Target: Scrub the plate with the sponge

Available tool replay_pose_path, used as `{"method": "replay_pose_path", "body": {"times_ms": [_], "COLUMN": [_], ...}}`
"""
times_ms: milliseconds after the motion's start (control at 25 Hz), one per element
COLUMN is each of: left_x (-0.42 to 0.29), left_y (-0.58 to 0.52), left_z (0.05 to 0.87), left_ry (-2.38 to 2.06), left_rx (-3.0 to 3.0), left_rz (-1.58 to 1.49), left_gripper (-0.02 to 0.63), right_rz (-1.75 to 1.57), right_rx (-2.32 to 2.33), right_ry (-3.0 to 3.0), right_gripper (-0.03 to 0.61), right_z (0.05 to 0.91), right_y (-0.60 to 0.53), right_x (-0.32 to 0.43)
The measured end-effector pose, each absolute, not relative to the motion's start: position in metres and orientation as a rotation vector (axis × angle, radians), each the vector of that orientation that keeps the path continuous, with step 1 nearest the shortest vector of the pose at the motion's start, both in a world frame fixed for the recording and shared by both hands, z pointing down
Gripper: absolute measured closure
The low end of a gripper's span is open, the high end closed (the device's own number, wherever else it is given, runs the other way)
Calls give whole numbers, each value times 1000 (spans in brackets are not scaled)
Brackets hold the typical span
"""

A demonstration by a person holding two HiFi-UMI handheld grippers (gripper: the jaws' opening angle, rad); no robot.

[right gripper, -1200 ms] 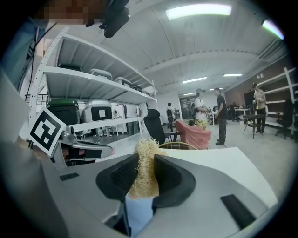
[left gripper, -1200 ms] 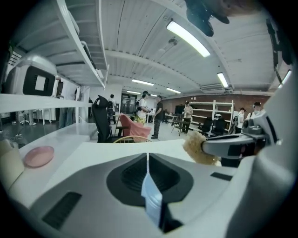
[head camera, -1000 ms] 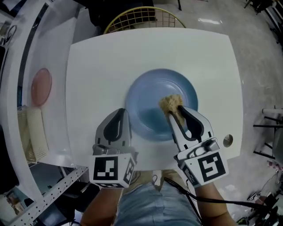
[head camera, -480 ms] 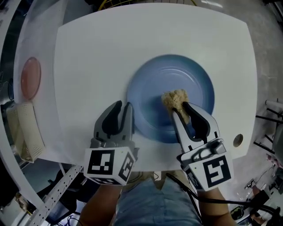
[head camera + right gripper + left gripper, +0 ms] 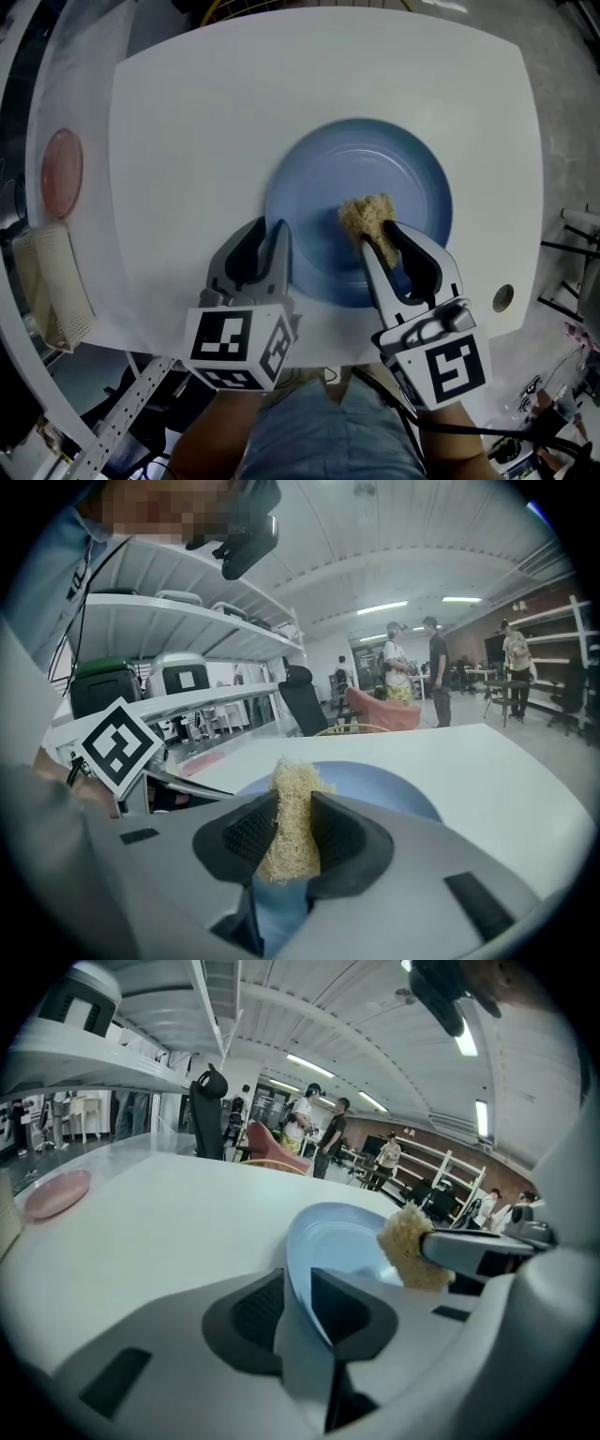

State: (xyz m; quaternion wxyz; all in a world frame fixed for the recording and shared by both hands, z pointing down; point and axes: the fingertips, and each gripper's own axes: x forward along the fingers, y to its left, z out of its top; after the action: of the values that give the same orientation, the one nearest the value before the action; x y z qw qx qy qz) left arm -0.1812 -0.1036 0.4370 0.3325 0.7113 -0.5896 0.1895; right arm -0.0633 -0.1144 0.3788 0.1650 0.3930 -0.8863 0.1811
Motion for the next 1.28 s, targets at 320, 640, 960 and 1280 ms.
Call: {"method": "replay_pose_path", "body": {"times_ms": [320, 640, 960, 1280], "left_x": [-182, -180, -164, -145], "left_y": [-108, -117, -124, -127], "left_z": [438, 415, 378, 344], "left_ry": [-1578, -1647, -1690, -1685], "left_rx": [1816, 1862, 1989, 2073], "left_rz": [509, 499, 563, 620], "left_gripper": [562, 591, 591, 591], "right_rz": [510, 567, 543, 468], "right_rx": [1102, 1095, 1129, 1166], "right_ry": [-2538, -2536, -2569, -2574], "right_gripper": [466, 465, 465, 465], "right_z": [379, 382, 362, 340], "right_y": [-115, -112, -119, -134], "right_x": [-64, -59, -48, -35]}}
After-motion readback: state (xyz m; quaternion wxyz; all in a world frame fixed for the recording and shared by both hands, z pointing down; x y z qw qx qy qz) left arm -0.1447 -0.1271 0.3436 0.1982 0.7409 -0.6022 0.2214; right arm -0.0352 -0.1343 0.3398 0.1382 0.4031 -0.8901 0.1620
